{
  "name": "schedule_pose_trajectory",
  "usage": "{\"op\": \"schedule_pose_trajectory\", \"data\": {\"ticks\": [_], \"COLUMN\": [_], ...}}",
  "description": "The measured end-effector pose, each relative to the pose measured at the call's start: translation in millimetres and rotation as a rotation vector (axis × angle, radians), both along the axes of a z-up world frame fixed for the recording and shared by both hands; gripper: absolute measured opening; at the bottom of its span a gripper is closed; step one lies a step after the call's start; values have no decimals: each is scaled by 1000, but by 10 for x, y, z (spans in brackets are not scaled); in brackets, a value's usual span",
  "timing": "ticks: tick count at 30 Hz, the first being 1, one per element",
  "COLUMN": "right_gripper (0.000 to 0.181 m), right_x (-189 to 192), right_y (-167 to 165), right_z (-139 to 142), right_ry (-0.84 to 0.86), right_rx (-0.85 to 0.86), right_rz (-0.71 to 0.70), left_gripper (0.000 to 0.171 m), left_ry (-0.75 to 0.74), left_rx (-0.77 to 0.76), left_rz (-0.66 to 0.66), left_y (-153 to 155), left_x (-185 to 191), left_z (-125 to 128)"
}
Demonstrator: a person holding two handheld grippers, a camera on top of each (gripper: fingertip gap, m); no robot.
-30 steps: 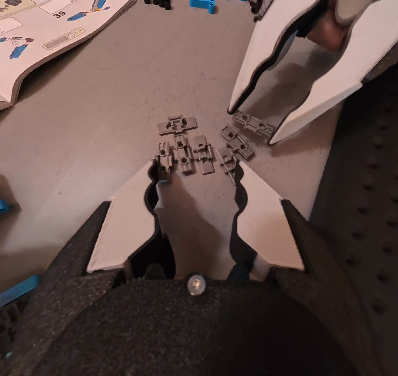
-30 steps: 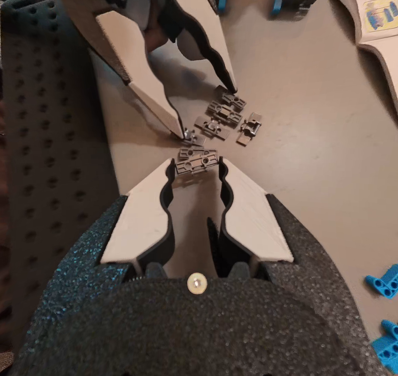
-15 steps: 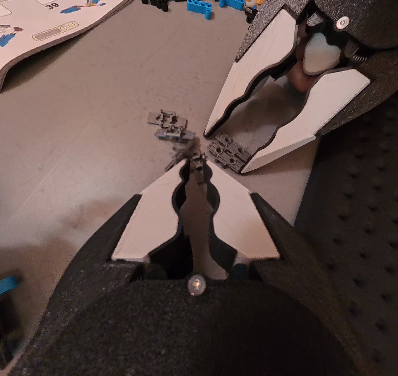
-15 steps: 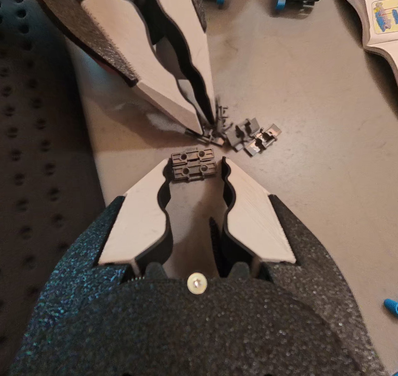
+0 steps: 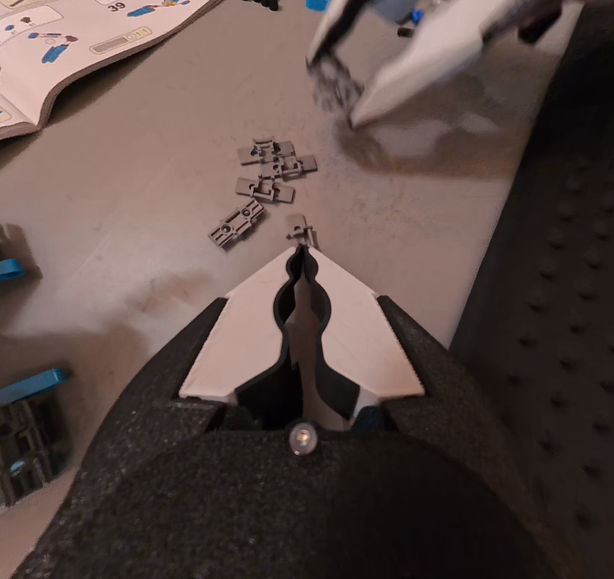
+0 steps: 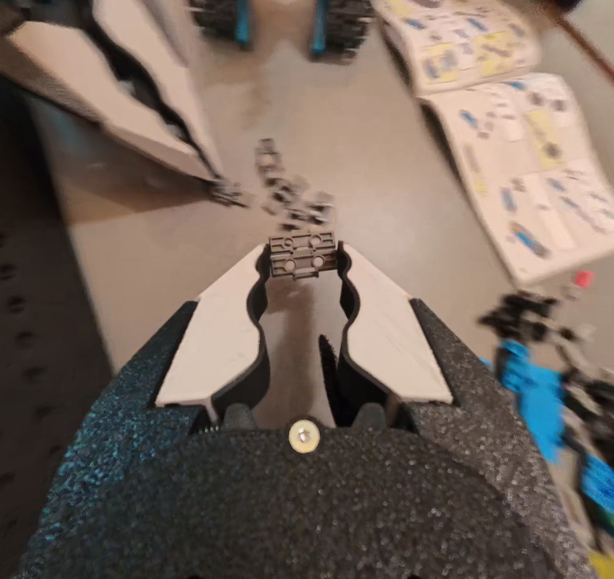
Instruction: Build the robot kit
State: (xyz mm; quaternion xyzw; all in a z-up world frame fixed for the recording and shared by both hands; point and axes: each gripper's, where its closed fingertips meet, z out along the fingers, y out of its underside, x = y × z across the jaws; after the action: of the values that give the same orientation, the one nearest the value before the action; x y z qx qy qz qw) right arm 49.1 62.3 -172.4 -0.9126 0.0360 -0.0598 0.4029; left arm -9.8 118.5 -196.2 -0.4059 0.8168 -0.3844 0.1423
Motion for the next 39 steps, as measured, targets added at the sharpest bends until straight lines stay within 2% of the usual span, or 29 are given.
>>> {"op": "schedule_pose_trajectory", "data": {"ticks": [4, 6, 8, 11, 17, 21, 26, 32, 35, 39], "right_gripper": [40, 40, 40, 40, 40, 40, 41, 40, 40, 41], "right_x": [1089, 1649, 2025, 2331, 2645, 2770, 2794, 2764, 2718, 2205], "right_y": [-397, -581, -659, -624, -519, -458, -421, -442, -405, 177], "right_z": [221, 183, 49, -59, -67, -257, -369, -360, -197, 321], "right_ry": [-133, -136, -71, -7, -26, 97, 186, 166, 116, 53], "right_rx": [-25, -43, -72, -82, -149, -172, -158, -161, -131, 11], "right_rz": [-279, -425, -509, -554, -634, -688, -705, -679, -655, -421], "left_gripper": [0, 0, 0, 0, 0, 0, 0, 0, 0, 0], "left_ry": [-15, -27, -38, -60, -67, -63, -71, -71, -76, -76], "left_rx": [0, -8, -5, 21, 8, 10, 11, 26, 36, 45], "left_rz": [24, 33, 44, 73, 140, 151, 140, 123, 129, 175], "left_y": [95, 120, 155, 259, 493, 549, 498, 449, 472, 608], "left_x": [-41, -46, -46, -50, -157, -178, -144, -101, -103, -156], "left_z": [42, 84, 116, 150, 187, 150, 163, 118, 124, 158]}}
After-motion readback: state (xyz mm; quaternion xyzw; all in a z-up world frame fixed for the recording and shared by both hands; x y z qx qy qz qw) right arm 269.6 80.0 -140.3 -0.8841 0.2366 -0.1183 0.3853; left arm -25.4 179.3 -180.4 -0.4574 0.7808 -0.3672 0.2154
